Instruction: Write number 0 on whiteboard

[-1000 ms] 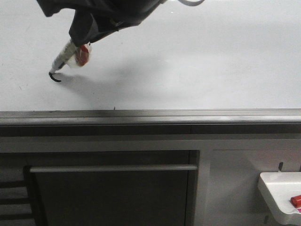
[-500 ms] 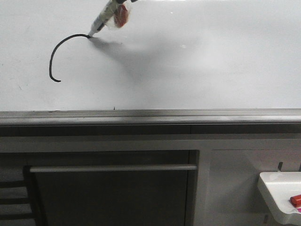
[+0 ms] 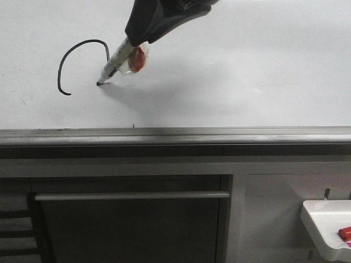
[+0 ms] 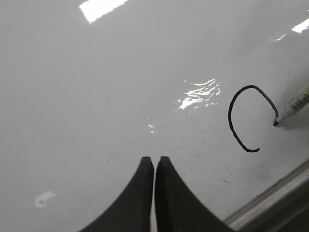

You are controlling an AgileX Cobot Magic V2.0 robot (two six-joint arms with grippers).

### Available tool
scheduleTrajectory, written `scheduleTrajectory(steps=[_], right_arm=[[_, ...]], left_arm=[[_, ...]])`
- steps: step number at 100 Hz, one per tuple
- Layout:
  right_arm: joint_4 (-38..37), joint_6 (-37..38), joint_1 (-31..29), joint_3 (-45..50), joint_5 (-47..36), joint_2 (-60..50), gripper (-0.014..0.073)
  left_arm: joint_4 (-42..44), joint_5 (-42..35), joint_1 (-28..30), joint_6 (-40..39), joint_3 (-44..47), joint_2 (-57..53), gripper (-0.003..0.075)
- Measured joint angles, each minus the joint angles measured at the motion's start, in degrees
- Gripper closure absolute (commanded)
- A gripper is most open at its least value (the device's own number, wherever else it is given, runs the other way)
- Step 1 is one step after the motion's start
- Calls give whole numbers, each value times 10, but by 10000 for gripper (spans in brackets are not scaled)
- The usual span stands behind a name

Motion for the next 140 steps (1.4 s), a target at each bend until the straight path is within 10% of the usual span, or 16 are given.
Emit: scheduleTrajectory(steps=[140], right_arm=[[-6,0,42,-27,-8,33,660]], left_arm=[[-27,-19,0,0,0,0,740]])
